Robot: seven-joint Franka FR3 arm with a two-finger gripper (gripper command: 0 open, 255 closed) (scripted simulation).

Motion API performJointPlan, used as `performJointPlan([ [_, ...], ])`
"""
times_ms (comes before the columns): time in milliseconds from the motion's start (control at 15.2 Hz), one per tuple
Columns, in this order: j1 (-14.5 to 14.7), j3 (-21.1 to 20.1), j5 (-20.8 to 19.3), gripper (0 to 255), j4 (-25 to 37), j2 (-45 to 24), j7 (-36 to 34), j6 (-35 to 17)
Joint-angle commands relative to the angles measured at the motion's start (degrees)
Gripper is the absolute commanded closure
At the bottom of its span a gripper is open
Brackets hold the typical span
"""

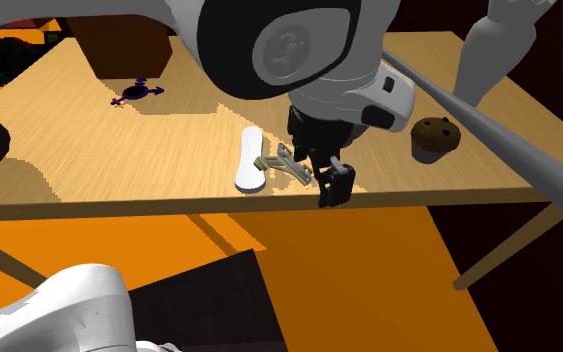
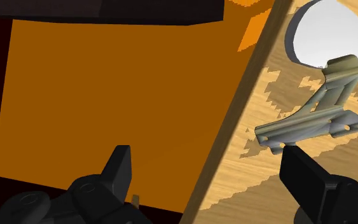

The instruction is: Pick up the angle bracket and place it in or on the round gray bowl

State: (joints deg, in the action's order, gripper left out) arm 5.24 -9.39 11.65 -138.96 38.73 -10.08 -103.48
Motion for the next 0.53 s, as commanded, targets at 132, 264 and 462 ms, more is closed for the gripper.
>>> performJointPlan([
  [132, 2.8, -3.0, 4.2, 0, -1.0, -2.9, -1.9, -3.7],
  [264, 4.1, -4.6, 6.2, 0, -0.9, -4.8, -2.8, -5.5],
  [462, 6.0, -6.8, 9.0, 0, -0.3, -7.8, -4.0, -8.2],
])
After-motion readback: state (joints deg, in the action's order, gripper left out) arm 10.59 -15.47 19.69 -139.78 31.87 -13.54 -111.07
